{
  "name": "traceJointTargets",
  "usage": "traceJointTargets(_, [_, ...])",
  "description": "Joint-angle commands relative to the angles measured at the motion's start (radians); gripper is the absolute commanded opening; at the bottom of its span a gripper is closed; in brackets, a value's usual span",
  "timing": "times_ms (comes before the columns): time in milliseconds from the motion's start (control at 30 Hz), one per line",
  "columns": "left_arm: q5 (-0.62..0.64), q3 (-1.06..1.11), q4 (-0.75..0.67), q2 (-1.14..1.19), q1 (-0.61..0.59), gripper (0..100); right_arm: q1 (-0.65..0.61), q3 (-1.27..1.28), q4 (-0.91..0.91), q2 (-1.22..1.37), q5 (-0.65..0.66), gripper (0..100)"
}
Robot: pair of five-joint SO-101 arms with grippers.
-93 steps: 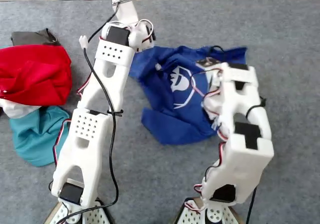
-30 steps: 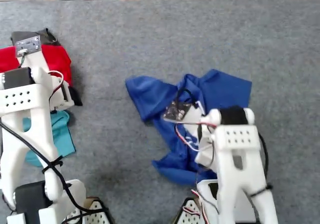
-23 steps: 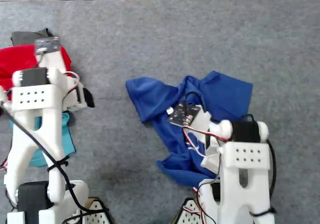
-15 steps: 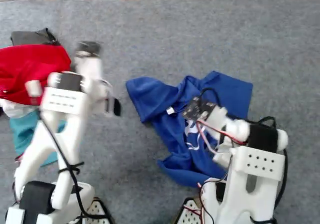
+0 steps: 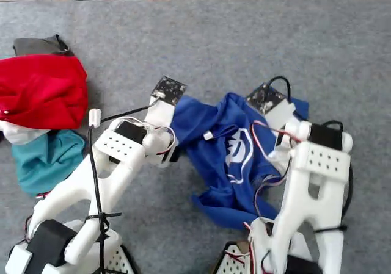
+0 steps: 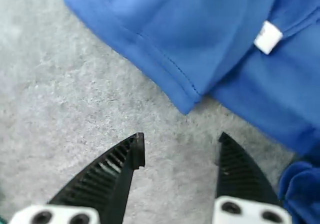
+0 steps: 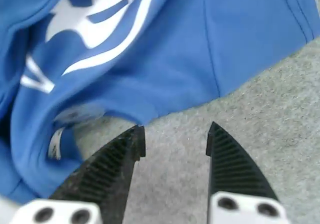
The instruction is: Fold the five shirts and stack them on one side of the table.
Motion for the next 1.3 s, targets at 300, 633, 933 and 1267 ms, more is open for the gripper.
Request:
traceJointTargets(300, [-0.060, -0.071, -0.069, 0.041, 0.093, 19, 0.006, -0.179, -0.112, 0.300, -0.048, 21.2])
traceJointTargets(633, [-0.098, -0.171, -0.135, 0.247, 0.101, 19, 0.006, -0.213, -0.112, 0.398, -0.048, 21.2])
traceJointTargets(933, [-0.183, -0.239, -0.121, 0.316, 0.099, 3, 0.014, -0.209, -0.110, 0.403, -0.048, 21.2])
traceJointTargets(1267, [-0.255, -0.352, 0.029, 0.315, 0.094, 3, 0.014, -0.213, -0.109, 0.404, -0.078, 21.2])
